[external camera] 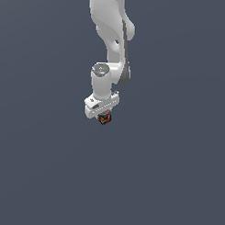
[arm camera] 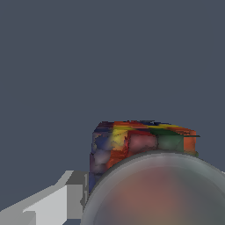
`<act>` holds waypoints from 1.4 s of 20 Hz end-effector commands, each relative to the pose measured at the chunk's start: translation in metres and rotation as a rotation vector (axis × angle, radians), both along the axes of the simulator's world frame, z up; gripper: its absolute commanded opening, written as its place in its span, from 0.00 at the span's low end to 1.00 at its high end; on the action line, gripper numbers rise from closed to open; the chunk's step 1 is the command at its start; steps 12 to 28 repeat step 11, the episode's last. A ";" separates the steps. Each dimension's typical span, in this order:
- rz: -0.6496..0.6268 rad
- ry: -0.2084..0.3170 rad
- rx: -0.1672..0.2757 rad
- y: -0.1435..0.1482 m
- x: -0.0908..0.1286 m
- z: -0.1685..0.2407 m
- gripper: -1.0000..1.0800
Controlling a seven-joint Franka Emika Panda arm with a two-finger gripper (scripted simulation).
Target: Pick up the object and move it to a goal position.
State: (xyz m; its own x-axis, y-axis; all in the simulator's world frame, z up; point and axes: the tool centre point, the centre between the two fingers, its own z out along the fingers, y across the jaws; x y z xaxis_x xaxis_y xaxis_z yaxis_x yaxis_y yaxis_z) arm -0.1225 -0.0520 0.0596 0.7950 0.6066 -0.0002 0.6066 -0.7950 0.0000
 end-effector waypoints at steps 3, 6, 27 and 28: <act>0.000 0.000 0.000 -0.007 -0.017 0.000 0.00; 0.000 0.000 0.000 -0.010 -0.023 0.000 0.00; 0.000 0.000 0.000 -0.011 -0.025 0.000 0.00; 0.000 0.000 0.000 -0.011 -0.025 0.000 0.00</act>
